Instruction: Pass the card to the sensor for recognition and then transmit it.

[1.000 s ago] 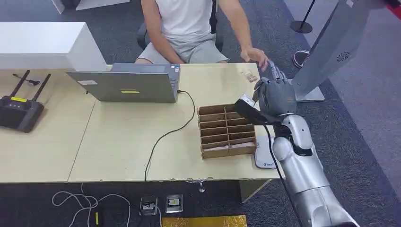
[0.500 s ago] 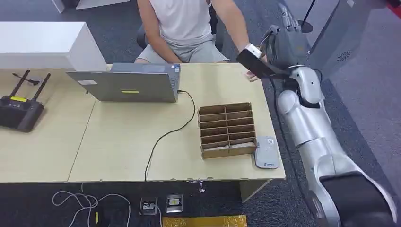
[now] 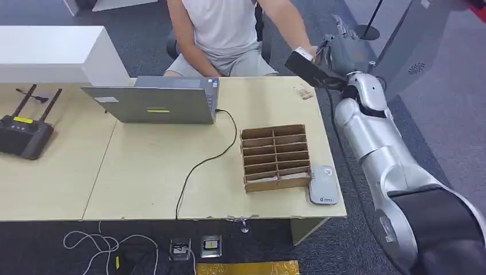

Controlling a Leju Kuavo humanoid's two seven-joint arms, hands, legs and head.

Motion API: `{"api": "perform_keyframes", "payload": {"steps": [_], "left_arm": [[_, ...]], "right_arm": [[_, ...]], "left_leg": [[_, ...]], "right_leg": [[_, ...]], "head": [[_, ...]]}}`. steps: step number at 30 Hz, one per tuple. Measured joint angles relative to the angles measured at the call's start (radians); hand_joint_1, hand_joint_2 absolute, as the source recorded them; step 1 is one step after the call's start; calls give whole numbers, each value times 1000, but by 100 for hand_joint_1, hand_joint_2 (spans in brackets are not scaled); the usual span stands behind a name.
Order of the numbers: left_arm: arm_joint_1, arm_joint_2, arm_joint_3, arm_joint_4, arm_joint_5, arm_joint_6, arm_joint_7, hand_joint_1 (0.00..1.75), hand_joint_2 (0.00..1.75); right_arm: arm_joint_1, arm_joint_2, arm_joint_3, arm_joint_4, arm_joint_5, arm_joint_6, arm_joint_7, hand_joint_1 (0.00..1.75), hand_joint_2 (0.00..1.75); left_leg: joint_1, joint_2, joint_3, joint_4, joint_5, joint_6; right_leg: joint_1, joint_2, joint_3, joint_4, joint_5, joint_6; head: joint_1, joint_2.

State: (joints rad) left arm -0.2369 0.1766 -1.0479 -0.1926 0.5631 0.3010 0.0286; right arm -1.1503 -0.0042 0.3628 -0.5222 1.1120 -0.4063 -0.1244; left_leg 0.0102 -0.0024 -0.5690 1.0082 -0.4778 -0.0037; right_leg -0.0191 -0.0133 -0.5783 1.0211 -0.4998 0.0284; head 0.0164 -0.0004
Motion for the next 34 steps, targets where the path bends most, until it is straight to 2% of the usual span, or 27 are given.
{"api": "perform_keyframes", "payload": {"steps": [7,8,9,10,11,17,24,31,34], "left_arm": [[-2,4,0,0,6,-6,3,0,0],[-2,5,0,0,6,-6,3,0,0],[-2,5,0,0,6,-6,3,0,0],[-2,6,0,0,6,-6,3,0,0],[-2,6,0,0,6,-6,3,0,0],[-2,9,0,0,5,-7,10,0,0],[-2,9,0,0,-2,-7,13,0,0],[-2,9,0,0,-2,-6,13,0,0],[-2,9,-1,0,-5,-5,13,0,0]], "right_arm": [[0,6,0,59,-2,1,7,175,175],[0,8,0,67,-2,0,7,173,175],[0,9,0,73,-2,0,7,159,175],[0,10,0,78,-2,0,7,5,175],[0,11,0,84,-2,0,7,0,175],[0,16,0,109,-5,-24,5,0,175],[-3,22,-1,128,-33,-135,-32,0,175],[-25,21,-4,132,-49,-172,-48,0,175],[-39,10,-21,131,-60,-246,-85,0,175]], "left_leg": [[0,0,0,0,0,0],[0,0,0,0,0,0],[0,0,0,0,0,0],[0,0,0,0,0,0],[0,0,0,0,0,0],[0,0,0,0,0,0],[0,0,0,0,0,0],[0,1,1,0,0,0],[0,1,2,1,0,0]], "right_leg": [[0,0,0,0,0,0],[0,0,0,0,0,0],[0,0,0,0,0,0],[0,0,0,0,0,0],[0,0,0,0,0,0],[0,1,0,0,0,0],[0,1,0,0,0,0],[0,2,0,0,0,0],[0,2,0,0,1,0]], "head": [[0,0],[0,0],[0,0],[0,0],[0,0],[0,0],[0,0],[0,0],[0,0]]}}
